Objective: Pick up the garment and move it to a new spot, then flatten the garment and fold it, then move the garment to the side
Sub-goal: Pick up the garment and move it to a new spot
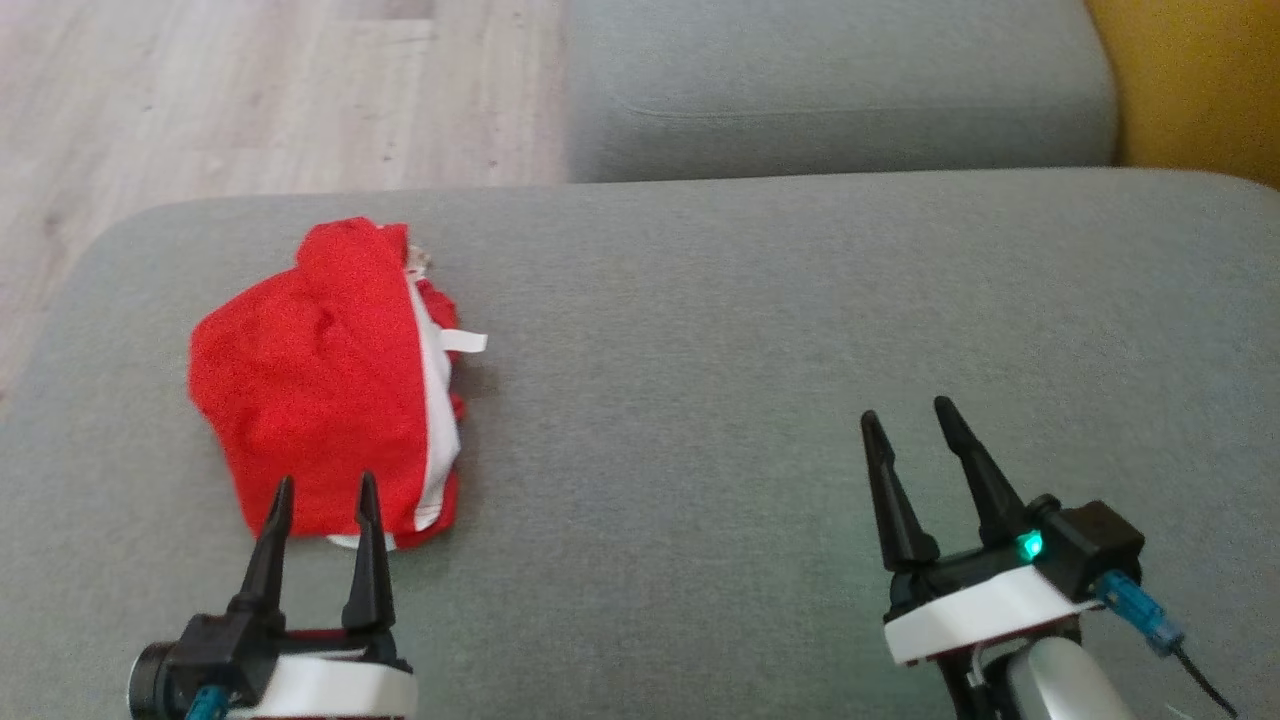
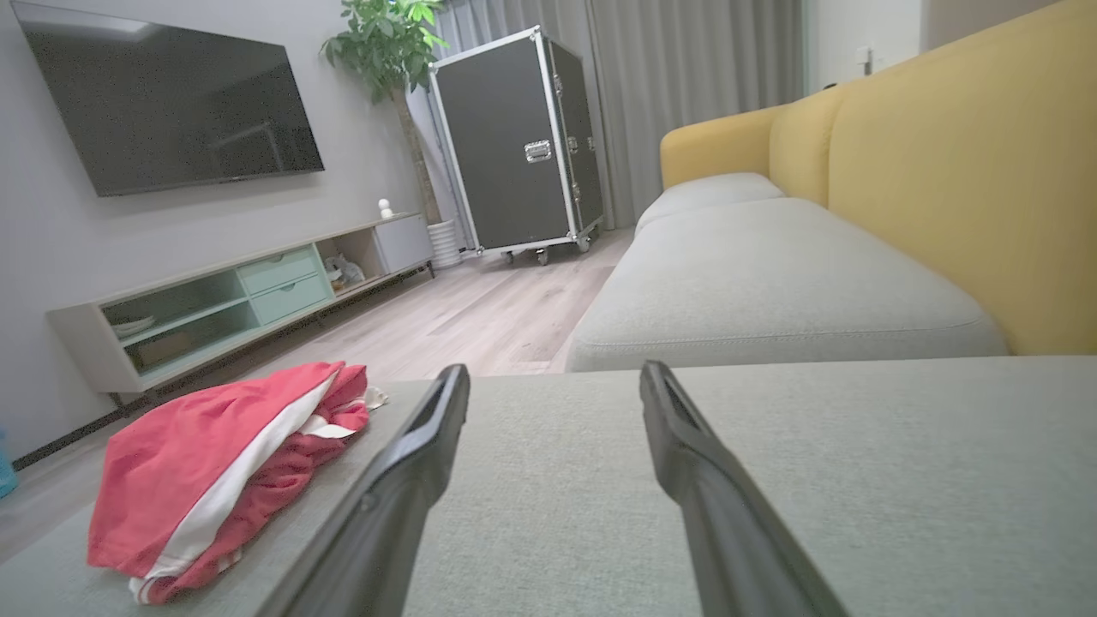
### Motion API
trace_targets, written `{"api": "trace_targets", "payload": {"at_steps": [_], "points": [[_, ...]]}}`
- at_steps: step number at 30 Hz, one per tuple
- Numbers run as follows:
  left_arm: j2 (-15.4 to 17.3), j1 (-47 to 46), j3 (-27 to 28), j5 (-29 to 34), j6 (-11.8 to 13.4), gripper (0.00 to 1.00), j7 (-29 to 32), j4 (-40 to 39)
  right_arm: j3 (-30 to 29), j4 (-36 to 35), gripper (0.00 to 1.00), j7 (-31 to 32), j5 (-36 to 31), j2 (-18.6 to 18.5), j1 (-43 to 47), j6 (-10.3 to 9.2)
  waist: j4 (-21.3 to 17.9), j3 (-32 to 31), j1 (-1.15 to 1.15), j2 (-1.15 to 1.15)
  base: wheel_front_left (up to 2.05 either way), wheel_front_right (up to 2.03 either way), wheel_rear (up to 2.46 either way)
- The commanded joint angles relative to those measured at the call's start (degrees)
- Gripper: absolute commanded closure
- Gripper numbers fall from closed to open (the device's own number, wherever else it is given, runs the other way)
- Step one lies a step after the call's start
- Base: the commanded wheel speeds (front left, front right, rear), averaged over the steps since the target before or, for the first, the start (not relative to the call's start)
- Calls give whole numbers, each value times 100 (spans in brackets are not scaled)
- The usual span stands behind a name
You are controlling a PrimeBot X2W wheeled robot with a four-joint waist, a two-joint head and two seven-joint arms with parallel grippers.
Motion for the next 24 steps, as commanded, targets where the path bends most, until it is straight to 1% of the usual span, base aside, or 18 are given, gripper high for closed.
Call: {"api": "trace_targets", "payload": {"at_steps": [1,2,15,19,24], "points": [[-4,-85,272,84,-45,0,-55,-157,201,-158,0,-68,-14,-34,-68,-4,249,-91,0,0,0,0,0],[-4,-85,272,84,-45,0,-55,-157,201,-158,0,-68,-14,-34,-68,-4,249,-91,0,0,0,0,0],[-8,197,529,230,-78,0,-55,-190,822,-86,0,-68,141,-34,97,-4,1242,-345,0,0,0,0,0],[-8,242,583,262,-110,0,-55,-212,959,-67,0,-68,219,-34,126,-4,1441,-393,0,0,0,0,0],[-8,269,647,290,-139,0,-55,-240,1068,-67,0,-68,286,-34,133,-4,1576,-407,0,0,0,0,0]]}}
